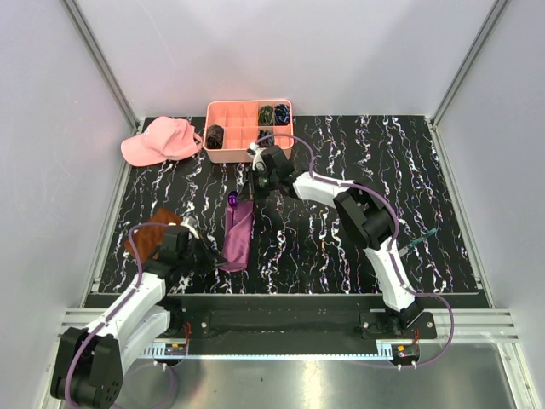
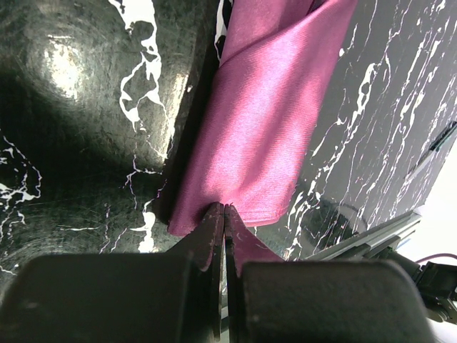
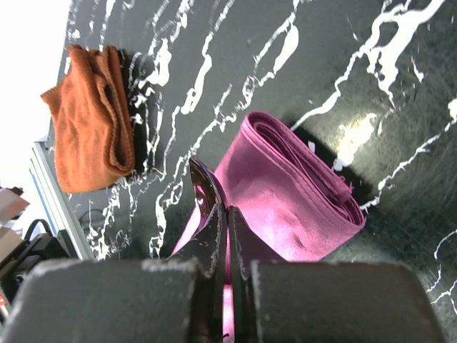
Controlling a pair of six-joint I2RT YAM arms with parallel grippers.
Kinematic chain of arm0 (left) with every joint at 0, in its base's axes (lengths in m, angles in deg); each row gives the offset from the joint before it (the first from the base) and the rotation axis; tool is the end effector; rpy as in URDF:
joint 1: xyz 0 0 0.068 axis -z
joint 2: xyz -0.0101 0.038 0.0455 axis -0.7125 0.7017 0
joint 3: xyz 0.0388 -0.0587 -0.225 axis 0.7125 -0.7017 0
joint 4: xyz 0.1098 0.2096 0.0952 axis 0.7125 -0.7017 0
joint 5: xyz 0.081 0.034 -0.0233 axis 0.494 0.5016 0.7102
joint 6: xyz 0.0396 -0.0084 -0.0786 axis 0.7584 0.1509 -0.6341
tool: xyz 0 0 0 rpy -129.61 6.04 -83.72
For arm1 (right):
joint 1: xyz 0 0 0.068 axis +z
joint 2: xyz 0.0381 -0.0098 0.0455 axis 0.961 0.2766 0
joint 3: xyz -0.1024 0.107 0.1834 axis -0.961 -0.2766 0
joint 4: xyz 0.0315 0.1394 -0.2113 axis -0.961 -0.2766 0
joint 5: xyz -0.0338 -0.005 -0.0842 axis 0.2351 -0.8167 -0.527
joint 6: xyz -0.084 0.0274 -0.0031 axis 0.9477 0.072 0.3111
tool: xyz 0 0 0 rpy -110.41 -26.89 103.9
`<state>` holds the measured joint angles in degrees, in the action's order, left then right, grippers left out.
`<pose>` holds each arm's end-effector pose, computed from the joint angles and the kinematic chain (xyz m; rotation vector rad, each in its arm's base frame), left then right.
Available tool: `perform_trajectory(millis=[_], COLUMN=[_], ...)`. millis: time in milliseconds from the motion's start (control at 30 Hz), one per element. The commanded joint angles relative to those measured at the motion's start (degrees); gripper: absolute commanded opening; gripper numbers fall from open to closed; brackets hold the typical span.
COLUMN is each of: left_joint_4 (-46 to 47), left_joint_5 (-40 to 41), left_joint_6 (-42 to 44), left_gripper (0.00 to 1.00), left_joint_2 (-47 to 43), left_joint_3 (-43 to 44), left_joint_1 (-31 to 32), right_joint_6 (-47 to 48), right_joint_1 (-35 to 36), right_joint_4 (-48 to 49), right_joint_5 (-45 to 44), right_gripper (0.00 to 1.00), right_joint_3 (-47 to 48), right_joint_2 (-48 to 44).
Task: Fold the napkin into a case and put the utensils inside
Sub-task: Insert the spoon into the folded napkin, then pick up the knife from the corner of the board.
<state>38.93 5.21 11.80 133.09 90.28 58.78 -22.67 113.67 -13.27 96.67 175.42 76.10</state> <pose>0.1824 -0.0715 0.0831 -0.5732 2.4916 -0.8841 0.3697 0.3555 0.1118 -0.5426 2.3109 1.1615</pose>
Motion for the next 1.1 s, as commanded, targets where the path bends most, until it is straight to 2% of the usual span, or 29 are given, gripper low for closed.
perform_trajectory(millis=[0,267,367,400,533,600,633,733,833,933,1033,1067], left_joint_4=[1.91,1.65,1.65,1.74,0.60,-0.72,-1.16,-1.17,0.06,1.21,2.44,2.61], left_joint_5=[0.23,-0.47,-2.40,-3.01,-3.90,-3.90,-3.90,-5.39,-7.23,-9.61,-11.98,-12.51], left_joint_6=[-0.37,-0.37,0.07,-0.02,0.77,1.47,2.35,3.93,4.29,4.55,4.46,4.46], left_gripper=[0.00,0.00,0.00,0.03,0.16,0.21,0.27,0.34,0.38,0.39,0.40,0.40], left_joint_2=[-0.93,-1.63,-2.51,-3.55,-7.86,-9.89,-10.24,-9.81,-8.84,-7.61,-6.29,-6.20], left_joint_3=[0.17,1.13,2.10,2.27,4.55,7.01,7.89,10.88,12.56,14.40,15.54,15.89], left_joint_1=[0.02,0.02,0.02,0.02,0.02,0.02,0.02,0.02,0.10,0.19,0.89,1.16], right_joint_6=[-0.82,-1.08,-0.38,-0.12,0.67,1.11,1.55,2.35,-3.00,-10.90,-17.24,-18.47], right_joint_1=[0.62,0.62,0.62,0.62,0.62,0.70,0.70,0.01,-2.01,-8.76,-18.26,-23.76], right_joint_4=[-1.75,-2.36,-3.85,-4.29,-11.39,-14.21,-18.14,-28.68,-33.02,-35.84,-40.32,-41.90], right_joint_5=[0.95,-0.10,-1.16,-1.42,-4.49,-7.47,-11.49,-22.31,-30.23,-33.32,-38.23,-40.16], right_gripper=[0.01,0.13,0.31,0.42,0.57,0.65,0.79,0.98,1.00,1.00,1.00,1.00], right_joint_3=[1.55,2.51,4.00,4.36,6.91,6.56,6.03,4.63,-4.66,-18.54,-31.73,-34.46], right_joint_2=[1.05,2.37,2.28,1.85,-1.66,-6.66,-8.59,-16.42,-26.52,-37.41,-47.70,-52.08])
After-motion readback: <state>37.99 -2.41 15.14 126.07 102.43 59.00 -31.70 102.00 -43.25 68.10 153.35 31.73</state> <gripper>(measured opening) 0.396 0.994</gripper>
